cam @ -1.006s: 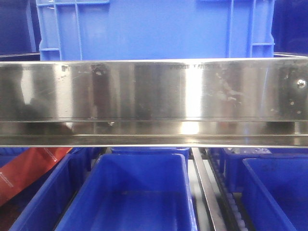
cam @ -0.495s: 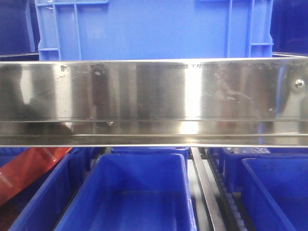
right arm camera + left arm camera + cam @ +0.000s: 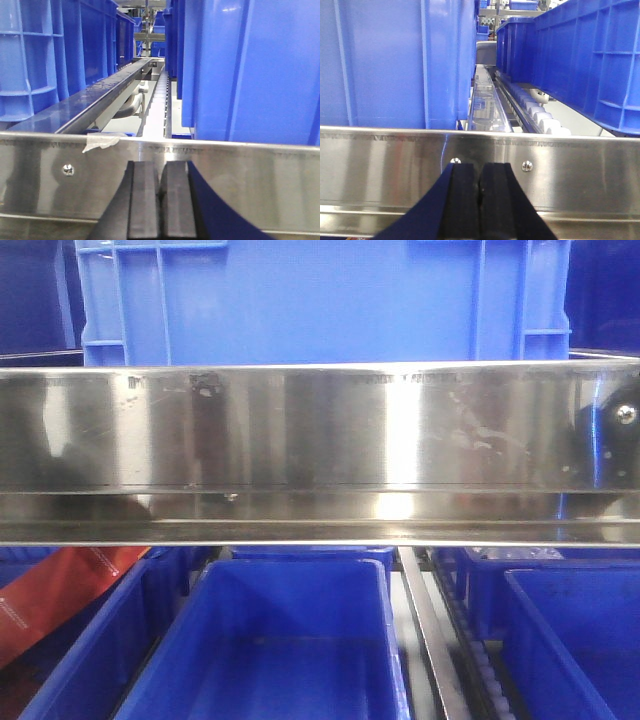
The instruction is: Place valve from conveyor to right shelf box
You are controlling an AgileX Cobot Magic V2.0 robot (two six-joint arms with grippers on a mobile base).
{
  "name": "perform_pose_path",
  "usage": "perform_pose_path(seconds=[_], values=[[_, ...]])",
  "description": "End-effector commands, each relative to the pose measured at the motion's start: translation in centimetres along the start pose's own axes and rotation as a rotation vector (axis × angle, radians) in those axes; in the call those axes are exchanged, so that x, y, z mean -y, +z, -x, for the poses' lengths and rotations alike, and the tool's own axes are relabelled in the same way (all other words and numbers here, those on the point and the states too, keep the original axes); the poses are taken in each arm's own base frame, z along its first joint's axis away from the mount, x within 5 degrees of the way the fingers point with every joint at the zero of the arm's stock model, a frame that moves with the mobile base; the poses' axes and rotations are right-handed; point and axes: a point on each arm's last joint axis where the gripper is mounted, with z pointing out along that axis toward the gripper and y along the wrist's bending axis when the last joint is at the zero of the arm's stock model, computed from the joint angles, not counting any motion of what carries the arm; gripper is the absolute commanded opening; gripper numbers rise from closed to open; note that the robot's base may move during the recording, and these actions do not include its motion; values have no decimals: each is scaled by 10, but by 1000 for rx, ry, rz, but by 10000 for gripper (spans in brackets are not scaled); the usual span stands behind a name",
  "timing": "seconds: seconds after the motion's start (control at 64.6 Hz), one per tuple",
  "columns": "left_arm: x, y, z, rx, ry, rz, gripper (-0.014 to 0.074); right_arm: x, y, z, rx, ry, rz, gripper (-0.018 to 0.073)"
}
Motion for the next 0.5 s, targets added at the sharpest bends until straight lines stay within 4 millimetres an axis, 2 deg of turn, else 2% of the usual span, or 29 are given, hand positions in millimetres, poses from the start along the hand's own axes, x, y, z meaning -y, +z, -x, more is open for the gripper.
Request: perform_pose_path(seconds=[0.0, 0.48], values=[[0, -1, 3, 27, -5, 7, -111, 1, 0, 2, 33, -9, -10, -162], [0, -1, 3, 27, -5, 7, -111, 1, 0, 2, 33, -9, -10, -162]])
